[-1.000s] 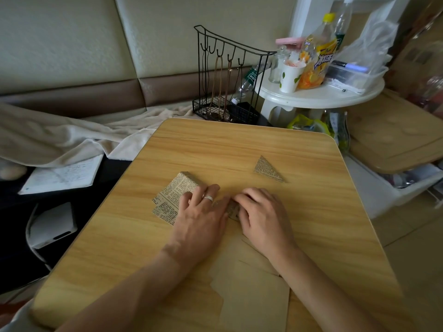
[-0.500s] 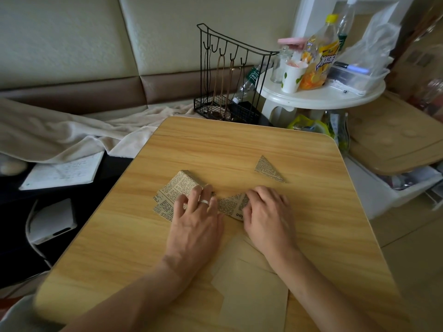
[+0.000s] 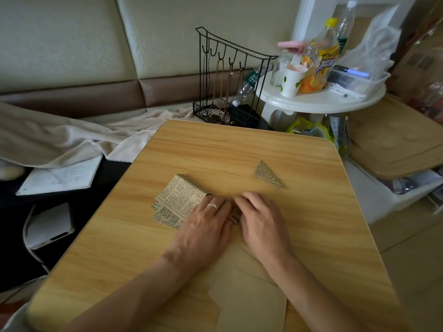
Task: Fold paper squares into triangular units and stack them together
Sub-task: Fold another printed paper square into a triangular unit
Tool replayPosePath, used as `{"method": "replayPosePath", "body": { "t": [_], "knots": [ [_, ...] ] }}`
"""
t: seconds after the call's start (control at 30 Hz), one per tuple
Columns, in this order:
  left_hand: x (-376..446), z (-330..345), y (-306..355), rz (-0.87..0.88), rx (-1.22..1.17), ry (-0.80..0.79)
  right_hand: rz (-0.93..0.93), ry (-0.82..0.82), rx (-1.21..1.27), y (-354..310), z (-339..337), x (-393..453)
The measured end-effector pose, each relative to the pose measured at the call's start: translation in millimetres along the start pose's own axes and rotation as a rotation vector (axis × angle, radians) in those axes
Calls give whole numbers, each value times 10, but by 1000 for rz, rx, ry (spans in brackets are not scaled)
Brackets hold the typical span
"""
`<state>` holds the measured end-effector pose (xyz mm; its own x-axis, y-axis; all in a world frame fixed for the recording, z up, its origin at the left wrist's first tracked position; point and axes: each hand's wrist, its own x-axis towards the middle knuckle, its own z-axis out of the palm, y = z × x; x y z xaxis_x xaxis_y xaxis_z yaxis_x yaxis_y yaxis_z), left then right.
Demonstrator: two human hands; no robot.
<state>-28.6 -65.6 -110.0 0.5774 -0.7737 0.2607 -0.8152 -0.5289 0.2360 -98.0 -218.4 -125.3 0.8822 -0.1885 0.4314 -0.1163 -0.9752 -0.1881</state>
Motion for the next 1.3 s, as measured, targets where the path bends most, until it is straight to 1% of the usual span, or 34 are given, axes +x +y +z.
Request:
{"method": "replayPosePath", "body": {
  "t": [0.07, 0.17, 0.37, 0.5, 0.67, 0.83, 1.0, 1.13, 1.3],
  "knots": [
    [12, 23, 12, -24, -3, -7, -38, -57, 34, 0, -6, 23],
    [11, 46, 14, -77, 26, -17, -30, -102, 17, -11, -29, 38],
    [-26, 52, 45, -141, 59, 14, 23, -83, -26, -26, -23, 4],
    [-50, 78, 53, -171, 72, -2, 66, -54, -70, -21, -16, -14],
    [-60, 56, 35, -161, 67, 10, 158, -8, -151, -17, -21, -33],
    [-80, 64, 5, -125, 93, 30, 239, -10, -237, -54, -55, -40],
    [-79, 82, -16, -103, 130, 37, 266, -5, -271, -88, -74, -44],
    [-81, 73, -15, -96, 116, 52, 211, -30, -229, -47, -80, -26],
    [-47, 48, 16, -108, 123, 34, -23, -93, -22, -41, -21, 13]
  ]
}}
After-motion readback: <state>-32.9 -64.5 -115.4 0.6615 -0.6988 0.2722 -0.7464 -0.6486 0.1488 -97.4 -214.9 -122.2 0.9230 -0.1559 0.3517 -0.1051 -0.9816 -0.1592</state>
